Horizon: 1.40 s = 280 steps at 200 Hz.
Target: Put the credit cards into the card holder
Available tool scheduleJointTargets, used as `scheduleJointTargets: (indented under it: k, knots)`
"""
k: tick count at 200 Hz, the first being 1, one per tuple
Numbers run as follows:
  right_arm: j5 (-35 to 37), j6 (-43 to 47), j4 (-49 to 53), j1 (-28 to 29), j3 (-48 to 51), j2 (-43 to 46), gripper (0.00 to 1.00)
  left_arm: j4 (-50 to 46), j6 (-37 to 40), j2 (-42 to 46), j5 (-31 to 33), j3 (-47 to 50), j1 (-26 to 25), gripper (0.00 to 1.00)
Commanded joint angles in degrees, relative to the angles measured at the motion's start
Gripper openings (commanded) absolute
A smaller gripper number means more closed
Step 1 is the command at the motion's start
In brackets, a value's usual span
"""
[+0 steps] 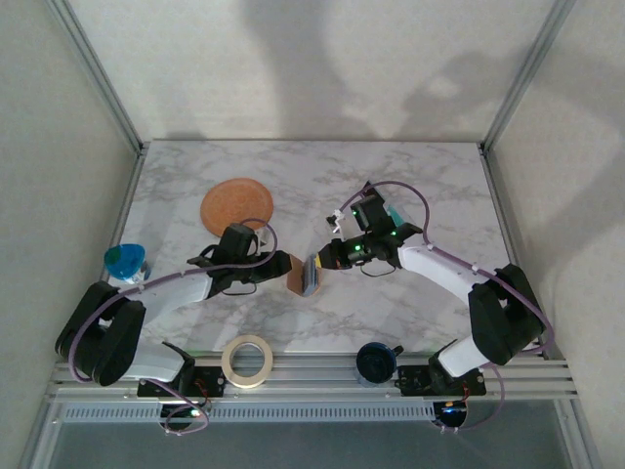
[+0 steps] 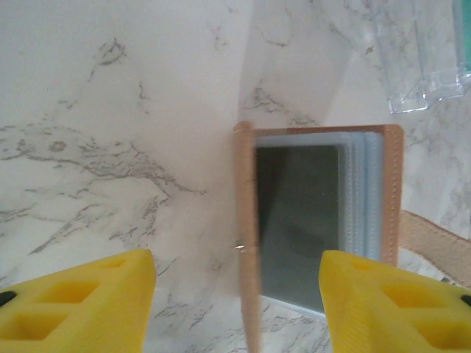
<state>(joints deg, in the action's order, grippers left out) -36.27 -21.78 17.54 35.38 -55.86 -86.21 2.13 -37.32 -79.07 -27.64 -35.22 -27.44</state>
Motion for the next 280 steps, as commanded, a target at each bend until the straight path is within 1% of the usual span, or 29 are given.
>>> scheduleJointTargets:
  k: [1,21,51,58,67,80,96,112,121,128,144,161,171,178,193,239,280]
  knots:
    - [-1.8,0.4,0.0,-0.5,-0.1,-1.2,0.00,2.5,-0.4,0.5,-3.4,1.3,0.5,0.61]
    - [-2.6,-0.6,-1.1,-0.5,0.8,-0.2,0.00,5.2,-2.0,1.3,-4.6,2.4,0.6,0.61]
    - [1.9,1.1,2.3,-1.0,0.9,0.7,0.00,2.2,-0.7,-1.0,-1.3,1.6,0.6,0.61]
    - [3.7,1.1,3.7,-1.3,1.1,0.7,0.06,2.1,-0.6,-1.6,-0.8,1.9,0.6,0.61]
    - [7.1,1.1,5.4,-1.4,1.7,0.9,0.21,1.9,-0.3,-2.6,-0.1,2.0,0.6,0.60]
    - [12.0,1.0,7.1,-1.4,3.2,1.5,0.28,1.0,0.3,-3.7,0.9,1.9,0.6,0.57]
    - [17.6,1.2,9.1,-1.4,4.0,1.8,0.39,0.3,0.7,-3.9,3.2,2.4,0.6,0.55]
    - [19.0,1.4,11.4,-1.3,3.5,2.0,0.52,0.5,0.7,-4.1,3.6,2.7,0.6,0.52]
    - [19.5,1.2,11.8,-1.1,3.6,2.1,0.55,0.6,0.8,-4.6,3.5,2.4,0.6,0.49]
    - [19.6,1.2,11.6,-1.0,3.9,2.2,0.56,0.6,0.9,-5.1,3.5,2.2,0.6,0.46]
    - [17.4,1.1,10.6,-1.0,4.0,1.5,0.50,0.5,1.1,-5.7,3.5,2.0,0.6,0.43]
    - [9.0,-1.4,6.3,-1.2,4.9,1.9,0.46,0.7,1.0,-6.1,3.5,2.1,0.6,0.42]
    - [4.2,-3.8,2.6,-1.2,5.6,1.8,0.46,0.3,1.2,-6.3,3.5,1.9,0.6,0.42]
    - [2.8,-5.2,0.8,-1.1,5.7,1.0,0.49,0.1,1.3,-6.4,3.7,1.7,0.6,0.42]
    - [3.1,-5.8,-0.3,-1.1,4.7,-1.7,0.52,-0.2,1.2,-6.3,4.5,2.1,0.6,0.42]
    - [6.2,-5.2,-1.3,-1.3,3.3,-9.3,0.53,-0.6,0.9,-5.8,5.2,2.5,0.6,0.42]
    - [3.6,-6.4,-4.1,-1.3,4.0,-11.9,0.51,0.7,0.5,-5.7,4.0,3.9,0.6,0.39]
